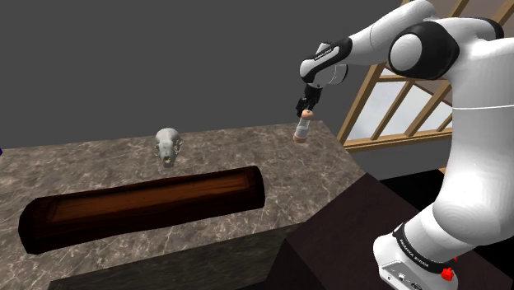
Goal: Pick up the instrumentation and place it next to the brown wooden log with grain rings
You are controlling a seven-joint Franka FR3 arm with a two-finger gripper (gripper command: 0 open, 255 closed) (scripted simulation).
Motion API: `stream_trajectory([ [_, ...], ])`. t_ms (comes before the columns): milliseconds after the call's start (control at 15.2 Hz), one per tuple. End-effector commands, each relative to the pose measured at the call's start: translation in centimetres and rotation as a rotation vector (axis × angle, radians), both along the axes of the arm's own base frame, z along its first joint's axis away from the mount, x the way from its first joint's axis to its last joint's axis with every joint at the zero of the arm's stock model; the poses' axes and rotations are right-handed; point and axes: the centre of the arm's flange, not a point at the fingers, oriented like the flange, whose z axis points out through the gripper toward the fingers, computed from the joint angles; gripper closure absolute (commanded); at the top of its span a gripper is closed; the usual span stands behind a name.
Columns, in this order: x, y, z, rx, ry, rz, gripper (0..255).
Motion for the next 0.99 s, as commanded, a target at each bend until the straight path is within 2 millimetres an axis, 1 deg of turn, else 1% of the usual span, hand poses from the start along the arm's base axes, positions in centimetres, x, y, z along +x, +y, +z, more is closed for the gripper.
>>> stream_trajectory([
  [0, 0.0, 0.0, 0.0, 0.0, 0.0, 0.0, 0],
  [66, 0.0, 0.0, 0.0, 0.0, 0.0, 0.0, 255],
  [660, 0.0, 0.0, 0.0, 0.0, 0.0, 0.0, 255],
  [924, 0.0, 0.0, 2.1, 0.0, 0.0, 0.0, 255],
])
